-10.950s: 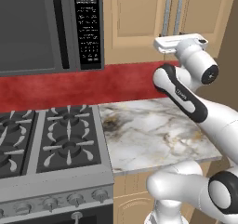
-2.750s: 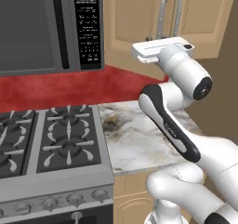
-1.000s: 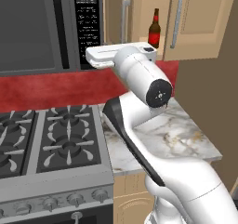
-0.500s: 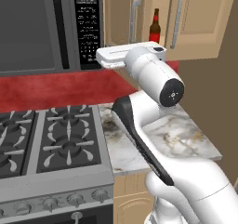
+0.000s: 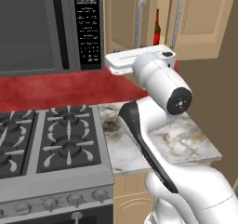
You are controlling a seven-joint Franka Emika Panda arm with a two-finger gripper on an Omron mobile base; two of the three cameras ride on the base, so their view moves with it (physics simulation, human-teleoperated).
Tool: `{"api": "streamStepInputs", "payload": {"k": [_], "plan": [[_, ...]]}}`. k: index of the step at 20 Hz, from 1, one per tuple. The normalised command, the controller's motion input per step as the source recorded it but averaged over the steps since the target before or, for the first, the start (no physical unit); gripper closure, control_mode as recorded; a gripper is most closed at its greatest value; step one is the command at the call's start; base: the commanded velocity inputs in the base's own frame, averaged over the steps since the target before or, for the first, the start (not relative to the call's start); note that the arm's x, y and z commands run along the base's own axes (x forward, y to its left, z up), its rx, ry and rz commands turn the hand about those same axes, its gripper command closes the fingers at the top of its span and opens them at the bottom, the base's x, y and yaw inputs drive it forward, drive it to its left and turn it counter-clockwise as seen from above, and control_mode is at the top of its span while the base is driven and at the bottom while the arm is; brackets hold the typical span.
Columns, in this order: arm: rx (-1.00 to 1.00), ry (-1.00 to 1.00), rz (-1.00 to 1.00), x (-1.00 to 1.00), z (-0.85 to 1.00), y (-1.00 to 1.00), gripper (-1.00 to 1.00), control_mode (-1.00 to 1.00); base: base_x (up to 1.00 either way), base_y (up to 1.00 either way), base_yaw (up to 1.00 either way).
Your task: Get the candle and the beer from the cabinet and move them to the dining counter.
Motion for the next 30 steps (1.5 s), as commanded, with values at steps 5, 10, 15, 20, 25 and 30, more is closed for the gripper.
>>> {"api": "streamStepInputs", "payload": {"k": [5, 10, 15, 20, 25, 30], "plan": [[0.0, 0.0, -0.19, -1.0, 0.01, -0.02, -1.0, -1.0, 0.0, 0.0, 0.0], [0.0, 0.0, -0.11, -0.77, 0.12, -0.22, -1.0, -1.0, 0.0, 0.0, 0.0], [0.04, 0.0, 0.17, -0.07, 0.05, -0.67, -1.0, -1.0, 0.0, 0.0, 0.0], [0.07, 0.0, 0.3, 0.0, 0.05, -0.76, -1.0, -1.0, 0.0, 0.0, 0.0], [0.06, 0.0, 0.29, 0.04, 0.05, -0.64, -1.0, -1.0, 0.0, 0.0, 0.0], [0.03, 0.01, 0.25, 0.31, 0.01, -0.2, -1.0, -1.0, 0.0, 0.0, 0.0]]}}
